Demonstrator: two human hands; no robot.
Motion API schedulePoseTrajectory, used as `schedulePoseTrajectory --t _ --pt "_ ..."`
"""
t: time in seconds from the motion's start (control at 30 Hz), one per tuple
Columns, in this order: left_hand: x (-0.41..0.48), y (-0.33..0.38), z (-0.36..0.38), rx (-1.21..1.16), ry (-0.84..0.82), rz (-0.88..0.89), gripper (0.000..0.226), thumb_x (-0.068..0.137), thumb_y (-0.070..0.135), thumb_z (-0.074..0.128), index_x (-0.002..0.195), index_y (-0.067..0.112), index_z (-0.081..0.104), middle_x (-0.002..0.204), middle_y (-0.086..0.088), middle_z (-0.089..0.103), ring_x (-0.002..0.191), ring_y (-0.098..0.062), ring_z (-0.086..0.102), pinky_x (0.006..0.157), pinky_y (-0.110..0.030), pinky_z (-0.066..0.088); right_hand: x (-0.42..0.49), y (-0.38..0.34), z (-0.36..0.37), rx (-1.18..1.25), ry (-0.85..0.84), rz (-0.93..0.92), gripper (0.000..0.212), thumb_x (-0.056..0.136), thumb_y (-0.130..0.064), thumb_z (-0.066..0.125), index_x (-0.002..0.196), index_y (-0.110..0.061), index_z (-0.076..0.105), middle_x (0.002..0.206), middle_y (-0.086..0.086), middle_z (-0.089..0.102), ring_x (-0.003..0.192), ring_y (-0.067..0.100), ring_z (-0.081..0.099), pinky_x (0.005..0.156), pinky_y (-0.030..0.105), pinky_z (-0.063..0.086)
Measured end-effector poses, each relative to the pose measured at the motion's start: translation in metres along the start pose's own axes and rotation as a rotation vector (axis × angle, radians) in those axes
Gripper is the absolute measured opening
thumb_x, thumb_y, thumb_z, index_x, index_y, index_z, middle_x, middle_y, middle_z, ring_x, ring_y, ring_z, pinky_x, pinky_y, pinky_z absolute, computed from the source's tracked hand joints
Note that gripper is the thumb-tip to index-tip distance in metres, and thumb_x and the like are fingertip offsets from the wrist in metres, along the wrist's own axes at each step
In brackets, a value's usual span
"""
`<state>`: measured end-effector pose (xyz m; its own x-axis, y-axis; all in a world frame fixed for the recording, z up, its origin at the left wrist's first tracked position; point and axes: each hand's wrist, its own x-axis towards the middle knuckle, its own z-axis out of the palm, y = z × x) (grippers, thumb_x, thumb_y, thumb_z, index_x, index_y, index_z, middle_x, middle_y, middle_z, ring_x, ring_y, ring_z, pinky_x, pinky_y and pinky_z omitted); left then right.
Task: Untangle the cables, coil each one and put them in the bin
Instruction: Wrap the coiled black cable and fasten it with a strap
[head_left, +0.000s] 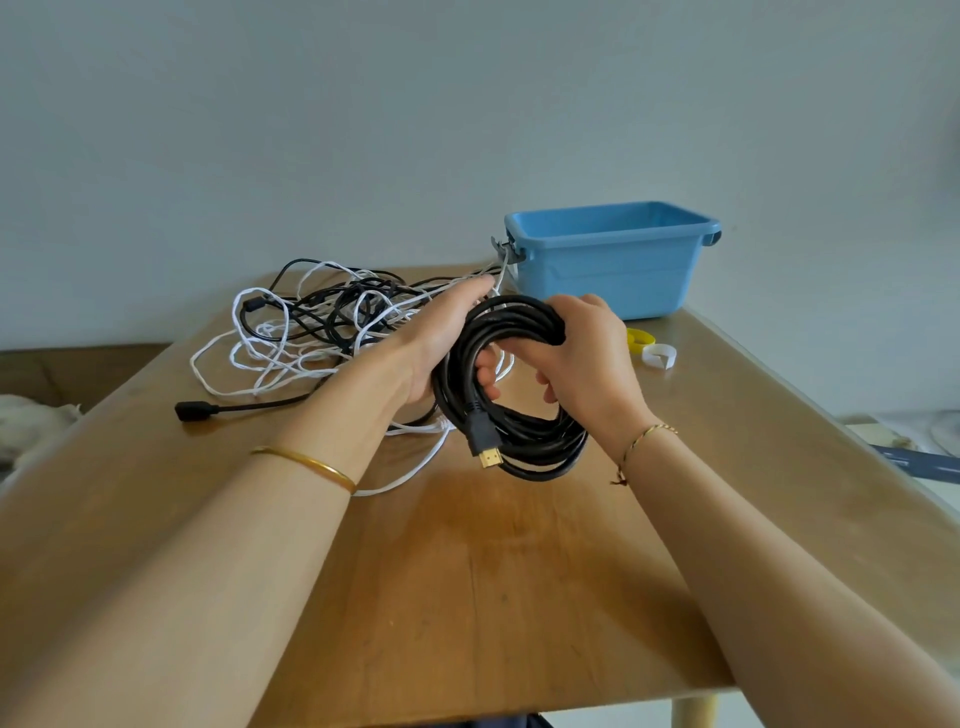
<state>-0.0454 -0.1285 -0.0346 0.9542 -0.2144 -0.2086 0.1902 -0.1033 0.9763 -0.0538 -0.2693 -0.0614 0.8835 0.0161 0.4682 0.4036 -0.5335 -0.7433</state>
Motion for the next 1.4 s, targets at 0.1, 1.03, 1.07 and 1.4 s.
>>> schedulePoseTrajectory --t 0.1,1.03,1.07,1.4 --pt "0.004 -0.002 0.002 0.051 0.025 0.154 0.047 0.090 0.050 0.056 0.092 0.003 0.060 0.068 -0.009 0.056 0.055 -0.021 0.055 0.062 -0.039 0.054 0.005 0.009 -0.003 -0.034 0.062 0.022 0.024 0.082 -0.028 0.070 0.069 -0.020 0.051 0.084 0.005 0.048 0.056 0.025 0.053 0.058 0.033 0.049" --pt "0.006 -0.007 0.006 0.093 0.042 0.326 0.034 0.080 -0.003 0.070 0.110 0.010 0.060 0.096 -0.013 0.065 0.077 -0.024 0.068 0.073 -0.041 0.059 0.006 0.007 -0.010 -0.470 0.025 -0.184 0.017 0.088 -0.022 0.054 0.097 -0.010 0.047 0.089 0.007 0.056 0.077 0.032 0.054 0.061 0.035 0.038" --pt "0.006 -0.008 0.007 0.061 0.037 0.320 0.033 0.081 -0.002 0.070 0.111 0.007 0.061 0.088 -0.012 0.066 0.071 -0.023 0.068 0.072 -0.040 0.058 0.007 0.008 -0.010 -0.479 0.021 -0.162 0.014 0.088 -0.020 0.052 0.094 -0.010 0.044 0.089 0.008 0.055 0.077 0.032 0.053 0.060 0.035 0.037" --pt "0.016 -0.008 0.034 0.191 0.303 0.323 0.044 0.090 0.054 0.054 0.069 0.016 0.057 0.062 0.000 0.059 0.042 -0.015 0.045 0.048 -0.026 0.045 0.007 0.013 -0.010 -0.573 -0.020 -0.007 0.016 0.094 -0.013 0.047 0.090 -0.010 0.032 0.086 0.009 0.047 0.077 0.034 0.055 0.057 0.033 0.032"
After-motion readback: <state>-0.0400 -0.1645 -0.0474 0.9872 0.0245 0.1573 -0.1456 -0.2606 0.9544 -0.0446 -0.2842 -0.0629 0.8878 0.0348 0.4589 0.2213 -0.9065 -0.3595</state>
